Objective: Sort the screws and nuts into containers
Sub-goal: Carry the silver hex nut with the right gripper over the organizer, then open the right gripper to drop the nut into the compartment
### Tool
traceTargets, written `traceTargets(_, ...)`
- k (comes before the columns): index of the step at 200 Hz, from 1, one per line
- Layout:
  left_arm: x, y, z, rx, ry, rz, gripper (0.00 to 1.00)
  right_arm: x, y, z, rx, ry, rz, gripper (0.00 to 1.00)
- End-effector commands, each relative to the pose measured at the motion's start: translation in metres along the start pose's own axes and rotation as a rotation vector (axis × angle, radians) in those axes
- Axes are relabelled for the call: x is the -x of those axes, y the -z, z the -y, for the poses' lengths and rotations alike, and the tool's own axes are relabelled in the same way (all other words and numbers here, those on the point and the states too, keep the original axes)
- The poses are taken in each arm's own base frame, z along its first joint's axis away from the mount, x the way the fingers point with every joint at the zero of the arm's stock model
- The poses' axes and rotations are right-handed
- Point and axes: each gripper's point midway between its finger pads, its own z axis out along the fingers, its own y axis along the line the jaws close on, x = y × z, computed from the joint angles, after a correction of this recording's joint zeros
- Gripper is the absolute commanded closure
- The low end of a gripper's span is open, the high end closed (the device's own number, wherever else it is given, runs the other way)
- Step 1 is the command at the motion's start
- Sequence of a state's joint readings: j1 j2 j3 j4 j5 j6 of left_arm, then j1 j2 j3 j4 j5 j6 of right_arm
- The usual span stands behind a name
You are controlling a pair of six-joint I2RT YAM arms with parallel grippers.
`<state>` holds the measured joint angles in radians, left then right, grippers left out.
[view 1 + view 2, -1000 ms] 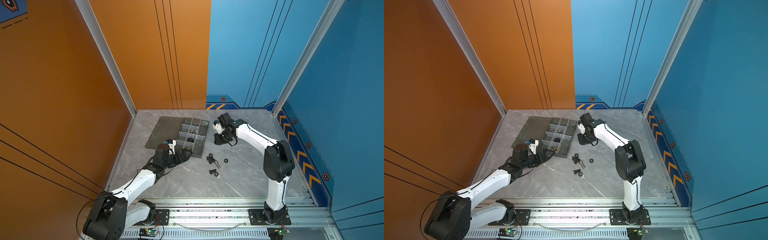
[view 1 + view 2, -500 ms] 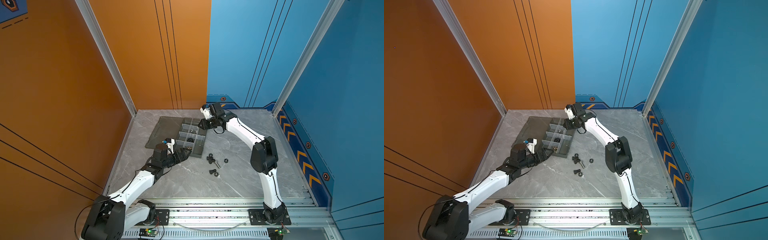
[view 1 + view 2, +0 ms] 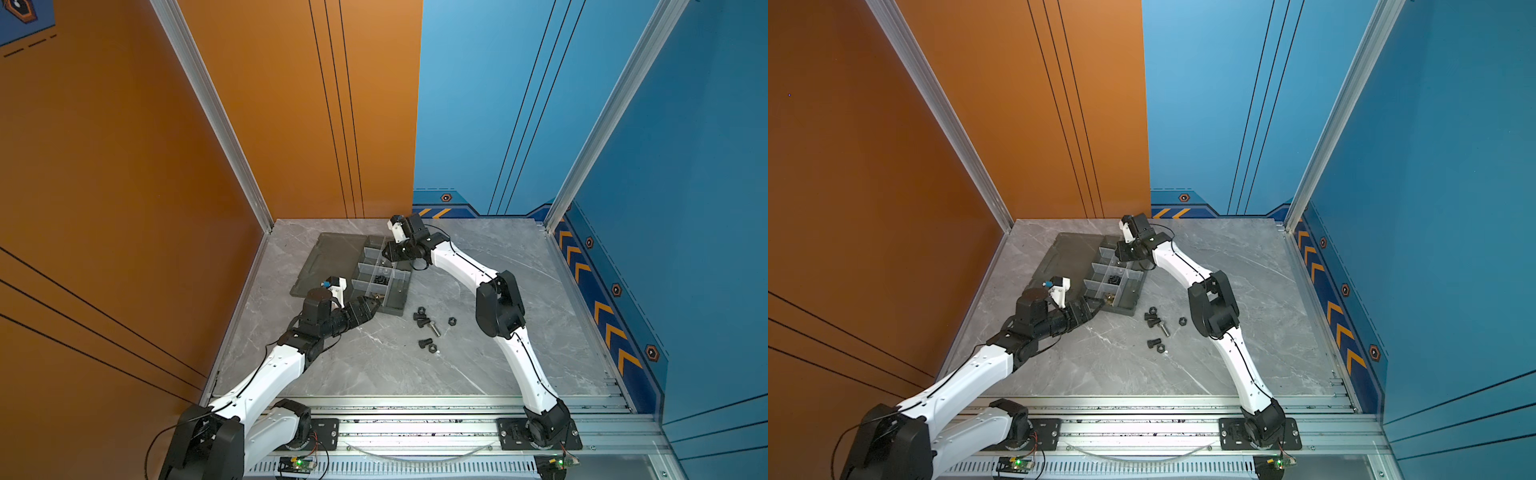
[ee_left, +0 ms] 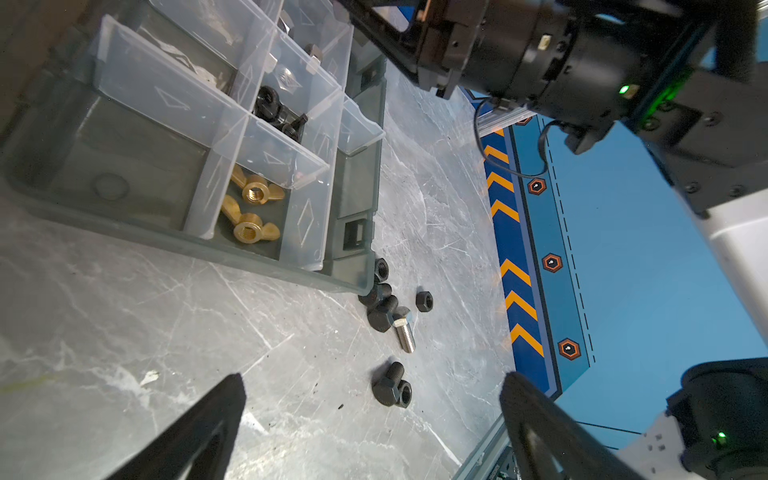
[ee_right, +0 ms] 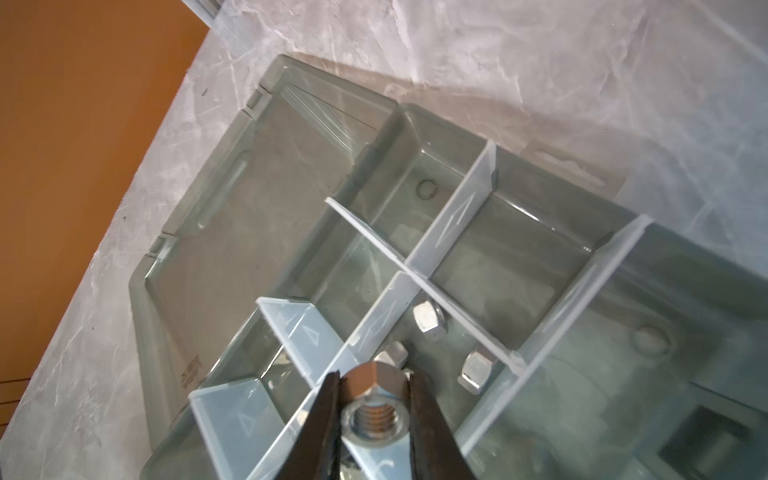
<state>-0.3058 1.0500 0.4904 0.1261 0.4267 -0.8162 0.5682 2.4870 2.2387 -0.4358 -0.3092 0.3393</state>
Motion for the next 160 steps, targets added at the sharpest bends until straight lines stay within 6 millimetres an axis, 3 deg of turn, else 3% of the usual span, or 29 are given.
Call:
traceTargets(1,-0.001,0.004,-0.005,0.019,-0.011,0.005,0.02,0.014,-0.005,0.007,-0.019,-0.030,0.051,0.93)
traceTargets(25,0.000,0.005,-0.006,0.020,-0.009,0.009,0.02,0.007,-0.010,0.013,-0.034,-0.031,0.030,0.90)
traceTargets(71,-0.001,0.004,-0.008,0.017,-0.004,0.008,0.02,0.000,-0.010,0.019,-0.059,-0.022,0.001,0.66)
traceTargets(108,-0.001,0.004,-0.008,0.016,-0.003,0.010,0.02,0.006,0.003,0.015,-0.049,-0.008,0.001,0.52)
traceTargets(160,-0.001,0.004,-0.007,0.012,-0.001,0.011,0.02,0.009,0.036,0.002,-0.039,0.049,-0.021,0.48)
